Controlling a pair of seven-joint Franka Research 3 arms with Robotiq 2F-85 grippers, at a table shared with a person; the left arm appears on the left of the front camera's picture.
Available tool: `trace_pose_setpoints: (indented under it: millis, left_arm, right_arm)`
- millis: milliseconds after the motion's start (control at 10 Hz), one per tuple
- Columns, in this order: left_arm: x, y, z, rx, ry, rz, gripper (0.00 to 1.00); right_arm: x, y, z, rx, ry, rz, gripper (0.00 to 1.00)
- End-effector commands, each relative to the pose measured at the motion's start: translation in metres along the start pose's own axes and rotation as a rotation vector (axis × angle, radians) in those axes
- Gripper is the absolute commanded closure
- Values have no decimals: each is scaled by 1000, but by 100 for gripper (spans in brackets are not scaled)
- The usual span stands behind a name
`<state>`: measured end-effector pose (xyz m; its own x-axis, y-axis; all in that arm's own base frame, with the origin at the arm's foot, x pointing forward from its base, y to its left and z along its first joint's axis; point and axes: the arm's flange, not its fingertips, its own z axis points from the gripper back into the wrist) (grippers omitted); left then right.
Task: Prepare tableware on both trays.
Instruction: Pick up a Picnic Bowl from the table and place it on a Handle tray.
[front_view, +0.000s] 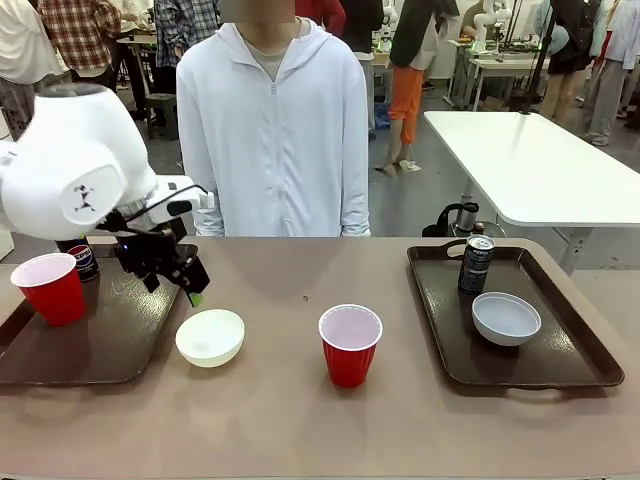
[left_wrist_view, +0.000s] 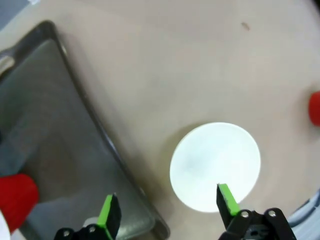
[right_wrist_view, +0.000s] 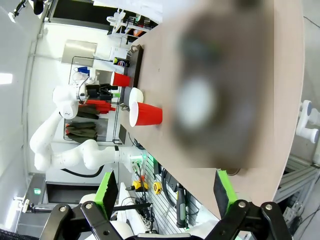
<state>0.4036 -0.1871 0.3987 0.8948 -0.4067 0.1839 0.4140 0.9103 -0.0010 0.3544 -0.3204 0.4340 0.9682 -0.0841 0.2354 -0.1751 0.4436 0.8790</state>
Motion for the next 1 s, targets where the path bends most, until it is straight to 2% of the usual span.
trace_pose_setpoints:
  millis: [0,100,500,600,700,800,900]
  left_arm:
    - [4,-9,-17,42,4,-13,0]
    - [5,-12,-23,35,-20,-43,0]
    - [3,-17,-51,49,7,-111,0]
    - [2,-18,-55,37,8,-137,45]
    - [2,-19,-55,26,4,-145,57]
    - [3,-18,-53,18,-2,-139,100]
    - [4,-17,-52,12,1,-130,100]
  right_arm:
    - [1,3,0,-3,-1,-18,0]
    - [1,3,0,-3,-1,-18,0]
    - [1,3,0,-3,-1,-18,0]
    - [1,3,0,-3,-1,-18,0]
    - [1,3,0,-3,-1,-18,0]
    - [1,3,0,-3,-1,-18,0]
    - [1,3,0,-3,-1,-18,0]
